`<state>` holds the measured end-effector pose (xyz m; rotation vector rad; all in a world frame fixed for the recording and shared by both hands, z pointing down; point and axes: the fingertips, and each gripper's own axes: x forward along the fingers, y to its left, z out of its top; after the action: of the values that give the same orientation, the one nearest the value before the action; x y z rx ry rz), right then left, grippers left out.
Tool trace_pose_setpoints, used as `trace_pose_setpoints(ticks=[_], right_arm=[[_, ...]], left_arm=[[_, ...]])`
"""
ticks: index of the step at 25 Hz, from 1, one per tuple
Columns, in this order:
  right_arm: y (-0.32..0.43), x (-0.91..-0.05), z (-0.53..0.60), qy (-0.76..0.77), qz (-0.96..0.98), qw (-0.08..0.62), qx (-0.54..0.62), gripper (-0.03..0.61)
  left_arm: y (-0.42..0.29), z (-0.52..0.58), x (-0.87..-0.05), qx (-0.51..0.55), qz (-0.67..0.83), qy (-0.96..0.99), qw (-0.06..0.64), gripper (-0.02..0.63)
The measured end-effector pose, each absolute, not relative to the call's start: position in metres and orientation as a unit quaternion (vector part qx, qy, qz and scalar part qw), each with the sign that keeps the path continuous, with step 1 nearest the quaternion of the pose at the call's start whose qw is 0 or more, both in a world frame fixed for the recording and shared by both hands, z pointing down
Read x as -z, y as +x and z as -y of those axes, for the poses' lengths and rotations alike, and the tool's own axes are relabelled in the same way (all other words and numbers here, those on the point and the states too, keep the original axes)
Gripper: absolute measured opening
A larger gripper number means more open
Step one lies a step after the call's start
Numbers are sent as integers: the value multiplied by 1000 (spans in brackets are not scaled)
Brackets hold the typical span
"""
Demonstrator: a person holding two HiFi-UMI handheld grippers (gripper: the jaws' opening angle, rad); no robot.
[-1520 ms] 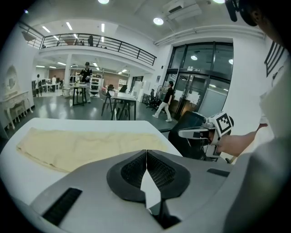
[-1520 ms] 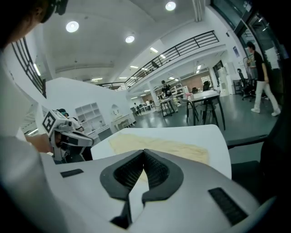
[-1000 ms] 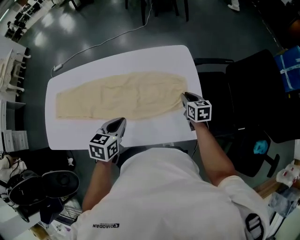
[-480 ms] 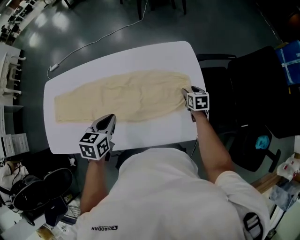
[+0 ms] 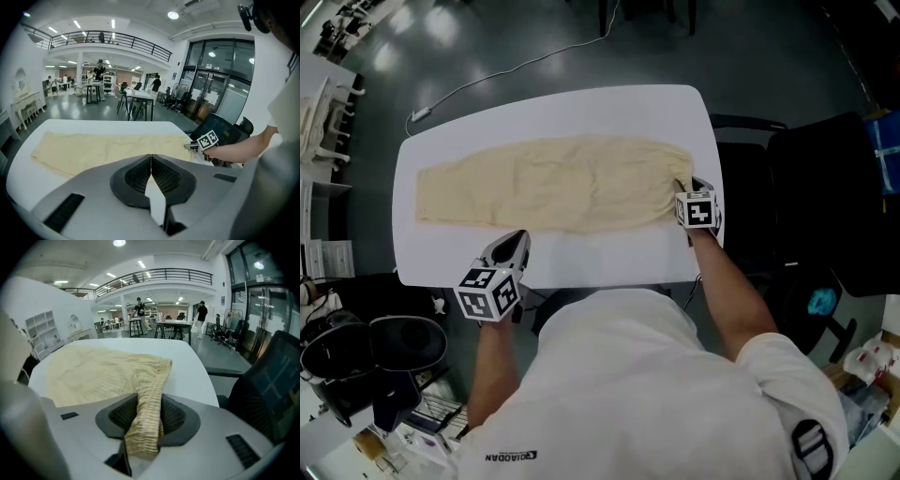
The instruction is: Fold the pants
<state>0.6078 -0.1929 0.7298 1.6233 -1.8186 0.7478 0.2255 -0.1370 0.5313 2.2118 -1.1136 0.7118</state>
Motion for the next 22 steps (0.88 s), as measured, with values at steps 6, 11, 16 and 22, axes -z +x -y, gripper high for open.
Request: trace_pose_setpoints(ticks=[6, 11, 16, 22], right_arm=[[597, -728, 194, 595, 697, 313, -250, 118], [601, -724, 196, 580, 710, 265, -299, 97], [610, -702, 193, 574, 721, 247, -299, 84], [645, -688, 190, 590, 712, 254, -284, 85]], left_arm=[[231, 106, -541, -264, 415, 820, 294, 28], [240, 90, -539, -264, 416, 822, 285, 28], [241, 74, -535, -267, 421, 821, 277, 29], [242, 63, -537, -275, 430, 815, 276, 28]])
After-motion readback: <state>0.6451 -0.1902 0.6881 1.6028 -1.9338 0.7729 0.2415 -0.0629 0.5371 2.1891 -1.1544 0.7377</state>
